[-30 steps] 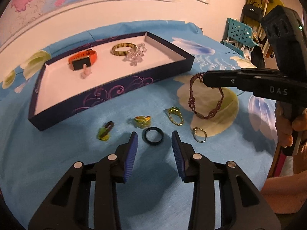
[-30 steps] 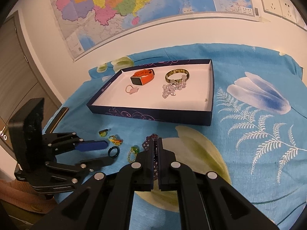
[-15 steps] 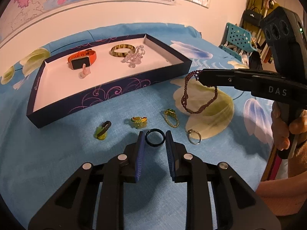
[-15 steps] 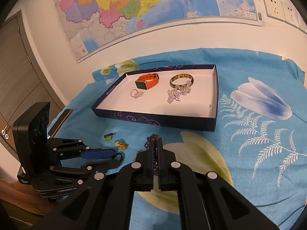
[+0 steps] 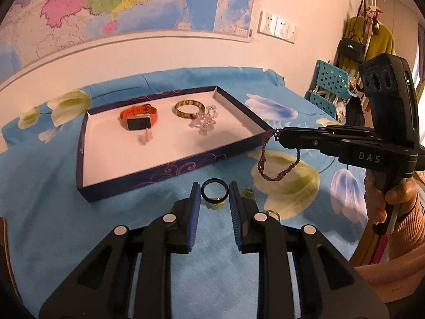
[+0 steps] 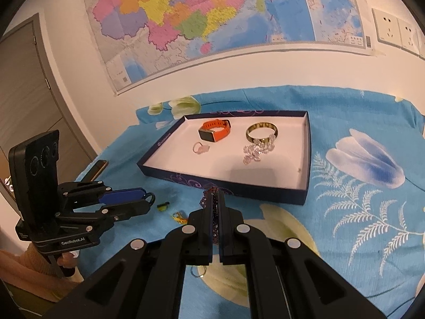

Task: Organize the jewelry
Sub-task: 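Carry the black ring in the left tool while the right tool carries the beaded bracelet over the tray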

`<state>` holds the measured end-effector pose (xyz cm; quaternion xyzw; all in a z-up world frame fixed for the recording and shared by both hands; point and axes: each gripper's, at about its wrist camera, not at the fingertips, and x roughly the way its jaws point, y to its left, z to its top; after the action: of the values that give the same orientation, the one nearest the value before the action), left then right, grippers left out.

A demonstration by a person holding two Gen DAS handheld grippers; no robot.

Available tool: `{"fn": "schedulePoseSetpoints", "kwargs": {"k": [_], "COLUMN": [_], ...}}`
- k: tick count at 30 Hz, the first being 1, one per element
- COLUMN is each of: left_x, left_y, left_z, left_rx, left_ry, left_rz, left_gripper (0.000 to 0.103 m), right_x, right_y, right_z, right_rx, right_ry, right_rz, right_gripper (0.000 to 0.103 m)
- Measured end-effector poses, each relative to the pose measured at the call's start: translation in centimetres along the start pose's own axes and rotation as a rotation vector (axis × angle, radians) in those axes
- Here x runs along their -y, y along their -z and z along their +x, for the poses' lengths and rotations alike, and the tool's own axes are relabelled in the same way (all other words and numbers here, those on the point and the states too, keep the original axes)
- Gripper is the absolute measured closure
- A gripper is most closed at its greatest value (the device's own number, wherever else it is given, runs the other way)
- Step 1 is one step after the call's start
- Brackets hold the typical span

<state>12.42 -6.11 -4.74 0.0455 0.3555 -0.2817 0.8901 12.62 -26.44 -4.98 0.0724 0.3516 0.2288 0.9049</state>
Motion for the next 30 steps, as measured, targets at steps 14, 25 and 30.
{"fn": "schedulePoseSetpoints", "kwargs": {"k": [14,25,30], "left_x": [-1.3,-2.6,-3.1], "left_y": [-1.6,-3.0,-3.6], "left_z": [-0.5,0.0,0.5], "left_rx": [0.045,0.066,0.067], "left_ry": [-0.038,-0.074,-0.085], "left_rz": [-0.004,-0.013,-0.016], "left_gripper": [0.081,0.081,0.081], "right_x": [-0.5,0.1,0.6], "right_y": [-1.8,-4.1,-4.9], "right_z": [0.4,1.4,2.2], "right_rx": [0.029,0.055,0.058], "right_ry": [-0.002,0.004,0.012], "right_rz": [-0.025,-0.031,-0.026], "right_gripper": [0.101,0.101,0.101]}}
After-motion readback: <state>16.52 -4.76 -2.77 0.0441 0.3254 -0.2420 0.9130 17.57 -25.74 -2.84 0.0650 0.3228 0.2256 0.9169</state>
